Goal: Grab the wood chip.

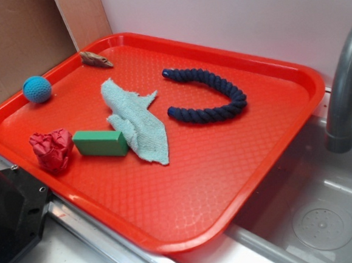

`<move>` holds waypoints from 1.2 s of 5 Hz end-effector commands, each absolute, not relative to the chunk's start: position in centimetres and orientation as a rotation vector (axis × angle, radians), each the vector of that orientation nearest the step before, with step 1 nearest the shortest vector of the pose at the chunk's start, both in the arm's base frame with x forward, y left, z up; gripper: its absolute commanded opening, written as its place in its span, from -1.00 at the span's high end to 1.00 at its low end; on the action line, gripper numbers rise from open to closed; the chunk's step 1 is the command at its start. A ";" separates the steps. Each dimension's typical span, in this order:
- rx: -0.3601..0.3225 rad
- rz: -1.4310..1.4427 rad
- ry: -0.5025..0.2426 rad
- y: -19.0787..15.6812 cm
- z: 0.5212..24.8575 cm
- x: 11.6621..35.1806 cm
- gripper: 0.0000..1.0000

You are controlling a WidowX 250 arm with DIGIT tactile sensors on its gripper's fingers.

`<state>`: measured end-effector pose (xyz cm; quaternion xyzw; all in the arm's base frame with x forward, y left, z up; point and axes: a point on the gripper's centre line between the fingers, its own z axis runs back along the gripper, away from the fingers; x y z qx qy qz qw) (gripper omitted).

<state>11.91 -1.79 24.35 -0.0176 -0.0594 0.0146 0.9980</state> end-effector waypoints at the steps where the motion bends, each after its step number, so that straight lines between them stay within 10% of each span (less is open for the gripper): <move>1: -0.035 0.029 -0.119 -1.8 24.4 11.9 -1.00; 4: -0.160 0.769 -0.400 11.0 17.0 23.2 -1.00; 6: -0.160 0.769 -0.400 11.0 17.0 23.2 -1.00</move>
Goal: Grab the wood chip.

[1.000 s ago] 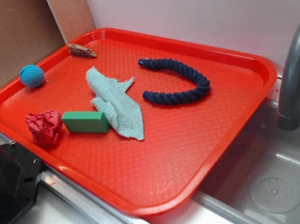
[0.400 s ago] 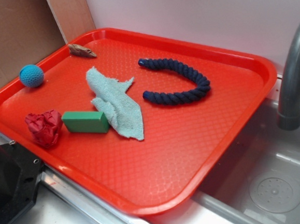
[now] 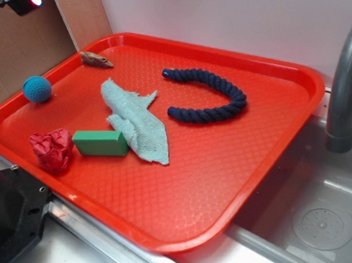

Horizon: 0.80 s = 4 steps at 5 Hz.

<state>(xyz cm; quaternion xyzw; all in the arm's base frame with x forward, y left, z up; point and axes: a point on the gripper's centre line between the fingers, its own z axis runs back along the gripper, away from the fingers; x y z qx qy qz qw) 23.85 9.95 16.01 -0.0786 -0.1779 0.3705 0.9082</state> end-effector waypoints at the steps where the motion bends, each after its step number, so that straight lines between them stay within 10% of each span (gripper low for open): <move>1: -0.160 0.769 -0.400 11.0 17.0 23.2 -1.00; 4: 0.026 1.007 -0.407 14.0 6.9 27.8 -1.00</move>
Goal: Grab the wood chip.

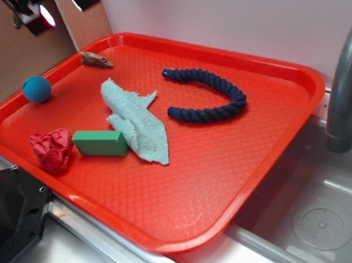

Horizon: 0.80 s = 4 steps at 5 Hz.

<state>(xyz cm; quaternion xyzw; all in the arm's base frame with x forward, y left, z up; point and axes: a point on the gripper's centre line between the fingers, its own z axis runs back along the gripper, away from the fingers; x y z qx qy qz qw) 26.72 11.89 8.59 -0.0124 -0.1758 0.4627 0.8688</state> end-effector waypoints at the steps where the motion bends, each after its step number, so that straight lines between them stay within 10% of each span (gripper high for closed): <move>1: 0.053 1.049 -0.359 15.2 4.7 28.8 -1.00; 3: 0.104 1.109 -0.301 16.7 3.4 29.3 -1.00; 4: 0.120 1.132 -0.295 16.9 3.4 29.1 1.00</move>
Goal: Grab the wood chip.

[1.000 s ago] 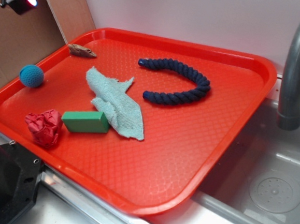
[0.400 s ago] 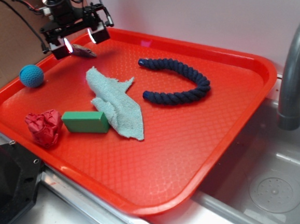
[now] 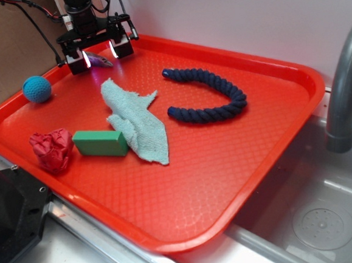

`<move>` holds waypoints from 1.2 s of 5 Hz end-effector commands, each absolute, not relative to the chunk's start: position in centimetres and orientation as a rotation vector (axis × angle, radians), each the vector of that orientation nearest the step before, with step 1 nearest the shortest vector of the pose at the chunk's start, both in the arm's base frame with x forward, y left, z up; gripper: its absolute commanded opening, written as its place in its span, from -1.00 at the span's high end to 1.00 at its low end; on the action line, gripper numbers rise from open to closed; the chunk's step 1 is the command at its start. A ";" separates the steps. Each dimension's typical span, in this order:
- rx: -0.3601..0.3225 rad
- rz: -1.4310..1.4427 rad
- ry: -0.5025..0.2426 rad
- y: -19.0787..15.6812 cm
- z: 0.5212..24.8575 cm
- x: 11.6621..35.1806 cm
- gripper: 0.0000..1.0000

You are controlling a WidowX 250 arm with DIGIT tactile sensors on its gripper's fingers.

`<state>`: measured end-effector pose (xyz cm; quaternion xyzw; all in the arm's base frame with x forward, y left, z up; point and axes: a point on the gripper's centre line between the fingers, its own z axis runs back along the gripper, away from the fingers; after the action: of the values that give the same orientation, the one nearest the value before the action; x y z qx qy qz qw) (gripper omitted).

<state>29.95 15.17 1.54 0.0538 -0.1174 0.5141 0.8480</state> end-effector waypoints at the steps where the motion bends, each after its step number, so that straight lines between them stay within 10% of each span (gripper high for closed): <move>1: 0.126 1.146 -0.282 17.0 3.5 28.9 1.00; 3: 0.127 1.015 -0.255 14.8 6.3 28.4 1.00; 4: -0.003 0.778 -0.211 12.7 10.6 27.2 1.00; 6: 0.002 0.273 -0.249 6.8 19.1 22.9 1.00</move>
<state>23.49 4.69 16.96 -0.0003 -0.0944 0.1379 0.9859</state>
